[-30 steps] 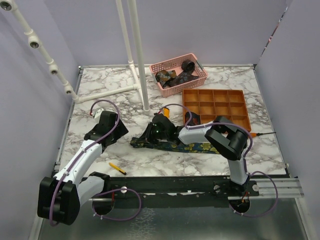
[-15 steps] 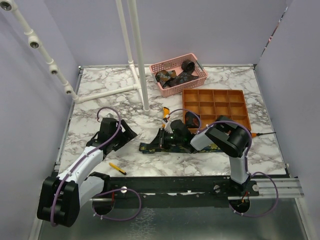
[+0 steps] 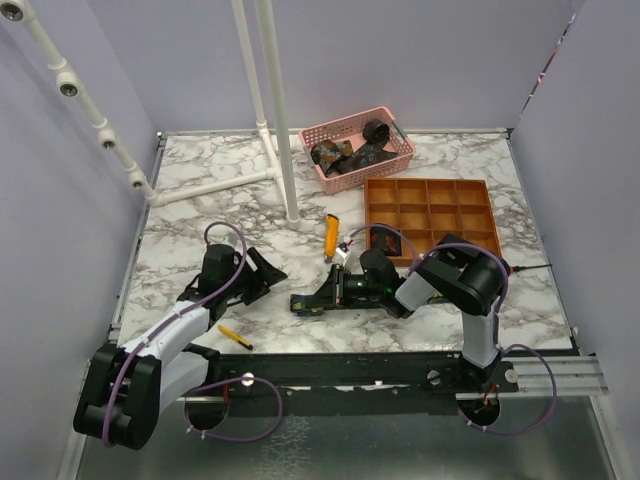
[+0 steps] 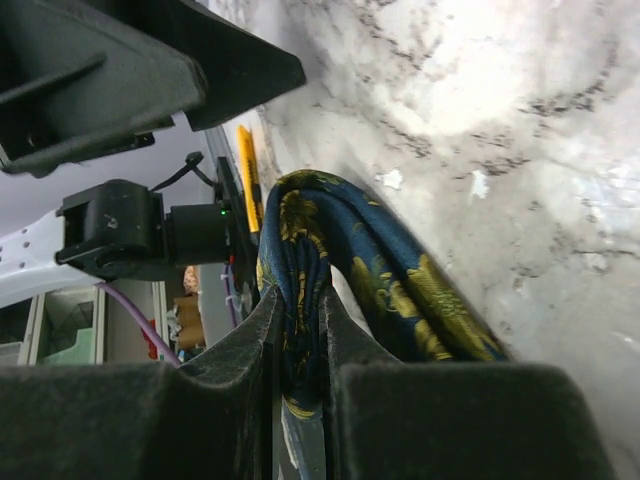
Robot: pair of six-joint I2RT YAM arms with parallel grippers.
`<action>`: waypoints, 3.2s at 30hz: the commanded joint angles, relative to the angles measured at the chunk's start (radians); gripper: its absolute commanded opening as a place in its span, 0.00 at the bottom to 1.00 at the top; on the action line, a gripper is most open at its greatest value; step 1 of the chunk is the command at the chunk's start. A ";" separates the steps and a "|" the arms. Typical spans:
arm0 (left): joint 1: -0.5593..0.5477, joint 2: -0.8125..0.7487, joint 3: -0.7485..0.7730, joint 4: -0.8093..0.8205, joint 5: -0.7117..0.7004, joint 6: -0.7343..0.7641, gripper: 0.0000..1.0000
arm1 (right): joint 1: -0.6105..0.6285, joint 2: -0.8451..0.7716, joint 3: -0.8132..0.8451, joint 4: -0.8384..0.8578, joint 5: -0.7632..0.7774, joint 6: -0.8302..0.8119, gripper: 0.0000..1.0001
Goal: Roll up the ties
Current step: Roll the tie at the center of the board.
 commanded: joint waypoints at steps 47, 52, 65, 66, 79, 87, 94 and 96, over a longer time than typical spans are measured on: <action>-0.212 -0.133 -0.083 -0.037 -0.310 -0.032 0.63 | -0.002 -0.280 0.030 -0.535 0.289 -0.118 0.60; -0.212 -0.135 -0.063 -0.040 -0.318 -0.024 0.64 | 0.000 -0.336 0.078 -0.761 0.300 -0.124 0.69; -0.212 -0.112 -0.045 -0.040 -0.307 -0.012 0.63 | 0.018 -0.315 0.114 -0.792 0.240 -0.017 0.58; -0.212 -0.113 -0.047 -0.040 -0.305 -0.013 0.63 | 0.020 -0.313 0.114 -0.784 0.239 -0.011 0.58; -0.212 -0.131 -0.048 -0.040 -0.300 -0.013 0.63 | 0.058 -0.330 0.116 -0.742 0.325 -0.026 0.52; -0.212 -0.163 -0.070 -0.040 -0.313 -0.038 0.62 | 0.074 -0.311 0.067 -0.595 0.409 0.019 0.41; -0.212 -0.165 -0.068 -0.040 -0.304 -0.033 0.62 | 0.079 -0.271 0.071 -0.558 0.402 0.041 0.33; -0.212 -0.164 -0.070 -0.039 -0.303 -0.033 0.62 | 0.079 -0.269 0.063 -0.542 0.404 0.040 0.27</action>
